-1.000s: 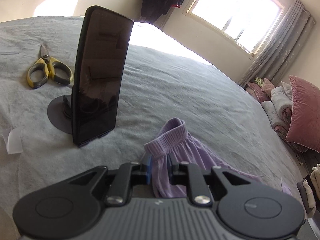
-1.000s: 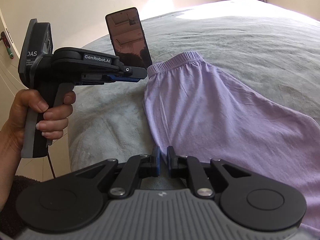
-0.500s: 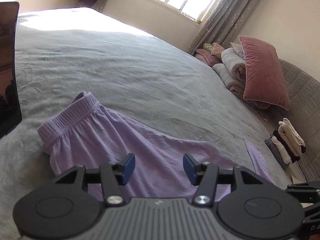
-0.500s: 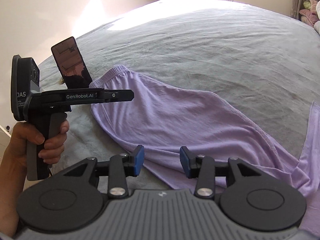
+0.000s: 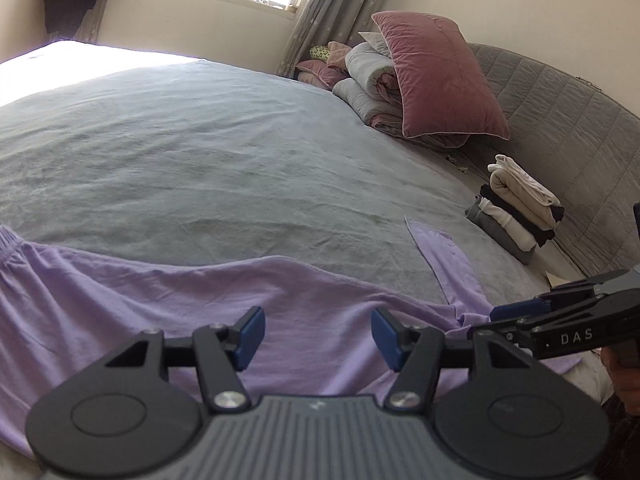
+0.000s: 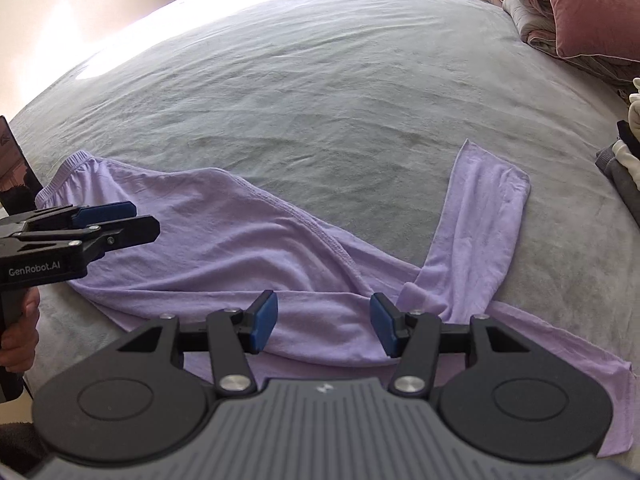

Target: Fold clothes

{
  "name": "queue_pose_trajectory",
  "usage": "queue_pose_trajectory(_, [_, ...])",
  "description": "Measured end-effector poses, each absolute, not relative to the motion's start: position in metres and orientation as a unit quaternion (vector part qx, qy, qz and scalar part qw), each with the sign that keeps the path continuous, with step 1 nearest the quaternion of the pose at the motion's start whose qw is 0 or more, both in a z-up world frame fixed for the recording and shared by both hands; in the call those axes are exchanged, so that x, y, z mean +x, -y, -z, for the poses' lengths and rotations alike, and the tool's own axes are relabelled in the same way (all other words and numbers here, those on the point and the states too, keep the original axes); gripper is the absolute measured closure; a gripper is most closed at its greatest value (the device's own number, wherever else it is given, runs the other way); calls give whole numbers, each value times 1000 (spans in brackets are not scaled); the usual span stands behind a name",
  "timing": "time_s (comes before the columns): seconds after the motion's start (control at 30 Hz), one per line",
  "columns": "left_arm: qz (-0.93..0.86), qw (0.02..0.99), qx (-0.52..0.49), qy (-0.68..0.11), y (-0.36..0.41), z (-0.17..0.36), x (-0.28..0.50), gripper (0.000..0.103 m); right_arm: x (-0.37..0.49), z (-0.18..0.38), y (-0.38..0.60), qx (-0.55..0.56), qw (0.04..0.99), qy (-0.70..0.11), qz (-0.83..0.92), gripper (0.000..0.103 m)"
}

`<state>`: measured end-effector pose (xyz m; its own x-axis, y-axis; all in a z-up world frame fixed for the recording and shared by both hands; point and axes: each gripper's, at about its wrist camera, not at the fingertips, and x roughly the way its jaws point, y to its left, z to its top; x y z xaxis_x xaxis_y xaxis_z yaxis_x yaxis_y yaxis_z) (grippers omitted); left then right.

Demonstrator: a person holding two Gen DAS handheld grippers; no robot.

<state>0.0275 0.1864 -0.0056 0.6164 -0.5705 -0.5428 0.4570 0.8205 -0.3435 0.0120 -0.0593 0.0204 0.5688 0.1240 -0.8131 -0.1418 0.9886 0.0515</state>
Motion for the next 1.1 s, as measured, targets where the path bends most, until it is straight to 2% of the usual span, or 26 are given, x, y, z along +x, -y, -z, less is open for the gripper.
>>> queue_pose_trajectory(0.13, [339, 878, -66, -330, -154, 3, 26, 45, 28, -16, 101, 14, 893, -446, -55, 48])
queue_pose_trajectory(0.23, [389, 846, -68, -359, -129, 7, 30, 59, 41, -12, 127, 35, 894, -445, -47, 48])
queue_pose_trajectory(0.4, [385, 840, -8, -383, -95, 14, 23, 59, 63, -7, 160, 62, 895, -439, -45, 48])
queue_pose_trajectory(0.5, [375, 844, -14, -384, -92, 25, 22, 67, 83, -3, 168, 82, 891, -443, -61, 59])
queue_pose_trajectory(0.57, [377, 845, -33, -377, -96, 33, 22, 77, 98, 0, 168, 93, 885, -450, -75, 68])
queue_pose_trajectory(0.7, [386, 842, -45, -374, -95, 39, 25, 79, 123, 6, 161, 103, 880, -457, -80, 68])
queue_pose_trajectory(1.0, [410, 830, -57, -375, -85, 46, 38, 79, 159, 27, 145, 28, 886, -461, -32, 68])
queue_pose_trajectory(1.03, [413, 827, -58, -377, -84, 47, 39, 80, 160, 28, 142, 11, 888, -458, -25, 76])
queue_pose_trajectory(1.07, [414, 827, -56, -377, -84, 47, 39, 82, 161, 28, 140, -8, 890, -455, -14, 93])
queue_pose_trajectory(1.1, [414, 827, -53, -377, -83, 46, 38, 86, 161, 26, 142, -8, 892, -452, -10, 101])
